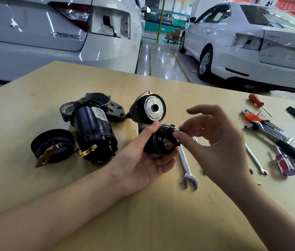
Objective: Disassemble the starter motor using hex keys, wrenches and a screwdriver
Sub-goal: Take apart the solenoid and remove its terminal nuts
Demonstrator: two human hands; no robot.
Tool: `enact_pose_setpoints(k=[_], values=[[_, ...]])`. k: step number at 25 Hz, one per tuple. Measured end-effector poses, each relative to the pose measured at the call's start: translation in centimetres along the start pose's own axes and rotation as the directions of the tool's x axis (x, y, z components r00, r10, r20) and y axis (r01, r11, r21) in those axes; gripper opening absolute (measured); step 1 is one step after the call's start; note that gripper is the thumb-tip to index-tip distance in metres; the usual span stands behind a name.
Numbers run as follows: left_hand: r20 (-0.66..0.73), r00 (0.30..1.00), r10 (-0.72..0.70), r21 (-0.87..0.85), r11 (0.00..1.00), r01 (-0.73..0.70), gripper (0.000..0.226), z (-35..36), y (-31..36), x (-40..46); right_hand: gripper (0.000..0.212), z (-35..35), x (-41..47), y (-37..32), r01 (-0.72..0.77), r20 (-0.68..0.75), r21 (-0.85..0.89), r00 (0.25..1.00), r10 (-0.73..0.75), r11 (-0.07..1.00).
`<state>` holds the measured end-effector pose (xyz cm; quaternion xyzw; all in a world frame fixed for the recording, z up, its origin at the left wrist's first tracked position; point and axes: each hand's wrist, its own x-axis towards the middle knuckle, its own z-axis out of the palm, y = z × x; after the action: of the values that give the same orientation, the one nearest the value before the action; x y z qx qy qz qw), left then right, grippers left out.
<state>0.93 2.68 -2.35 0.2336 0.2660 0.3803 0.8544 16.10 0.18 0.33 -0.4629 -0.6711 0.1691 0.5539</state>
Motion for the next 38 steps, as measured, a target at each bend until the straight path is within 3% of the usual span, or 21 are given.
enact_pose_setpoints(k=[5,9,17,21,28,33,38], values=[[-0.013,1.0,-0.003,0.01,1.0,0.003,0.037,0.05,0.05,0.02,0.053,0.04,-0.13,-0.28,0.111,0.069,0.058,0.991,-0.115,0.992],[-0.009,1.0,-0.004,0.014,1.0,0.004,0.046,0.08,-0.02,0.05,0.046,-0.14,-0.01,-0.03,0.04,-0.033,-0.053,0.999,-0.042,0.998],[-0.009,1.0,0.002,0.012,1.0,-0.002,0.037,0.1,0.01,0.02,0.045,-0.13,-0.15,0.04,0.084,0.052,0.072,0.995,-0.088,0.994],[0.0,1.0,0.002,0.011,1.0,-0.001,0.042,0.01,-0.01,0.08,0.036,-0.13,0.01,0.23,0.012,-0.024,0.002,1.0,-0.011,1.0],[0.007,1.0,0.0,0.01,1.0,0.0,0.033,-0.1,-0.02,0.12,0.026,-0.08,-0.08,0.29,0.048,0.052,0.038,0.997,-0.05,0.998],[0.003,1.0,0.001,0.007,1.0,-0.001,0.043,-0.1,-0.02,0.13,0.02,-0.11,0.1,0.32,-0.04,-0.013,0.002,0.999,0.04,0.999],[0.008,1.0,0.0,0.014,1.0,0.0,0.039,-0.03,0.03,0.07,0.033,-0.09,-0.14,0.0,0.078,0.075,0.0,0.994,-0.077,0.997]])
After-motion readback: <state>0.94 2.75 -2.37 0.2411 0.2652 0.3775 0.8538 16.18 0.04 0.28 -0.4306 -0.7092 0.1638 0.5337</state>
